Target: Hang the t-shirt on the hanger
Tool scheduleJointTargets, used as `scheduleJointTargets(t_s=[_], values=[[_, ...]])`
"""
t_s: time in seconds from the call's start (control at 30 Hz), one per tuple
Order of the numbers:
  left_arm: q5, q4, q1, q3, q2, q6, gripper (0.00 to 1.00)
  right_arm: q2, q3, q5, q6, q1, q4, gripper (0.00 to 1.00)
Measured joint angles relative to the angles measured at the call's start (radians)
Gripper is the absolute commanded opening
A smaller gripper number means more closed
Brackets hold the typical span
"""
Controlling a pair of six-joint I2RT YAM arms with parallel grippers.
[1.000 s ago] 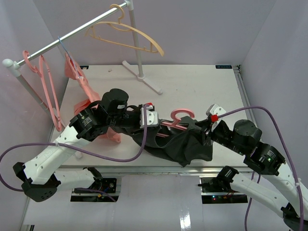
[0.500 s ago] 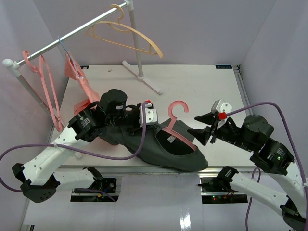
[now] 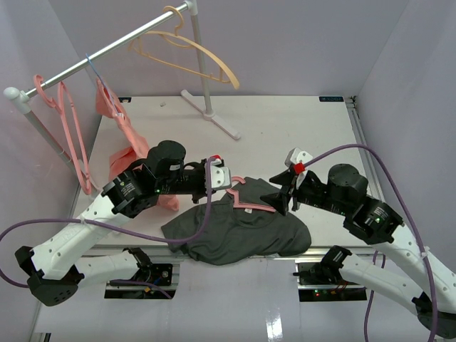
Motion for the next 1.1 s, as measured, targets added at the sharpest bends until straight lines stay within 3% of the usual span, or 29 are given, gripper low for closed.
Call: scheduleJointTargets(t_s=[0.17,0.5,0.57,0.87,1.1], values=[[-0.081,0.087,-0.001,-0.055,-0.005,-0.078,0.00,0.032,-0.163,0.116,0.117,0.000,0.103,0.57],[-0.421,0.263,0.000,-0.090,-0.017,-0.353,0.28,0.414,-0.245,0.365,0.323,0.000,0.314,0.42],[-0.466,0.283,0.000,-0.100,-0.048,-0.399,0.36,0.511,-0.229,0.406,0.355,0.000,0.339,0.43],[-0.519,0.329,0.000,-0.138,-0.256,-0.535,0.47,0.839,-0.036,0.520,0.433,0.028,0.391,0.49],[-0.531,0.335,0.000,-0.196,-0.286,-0.560,0.53,1.024,0.150,0.548,0.441,0.056,0.385,0.52]])
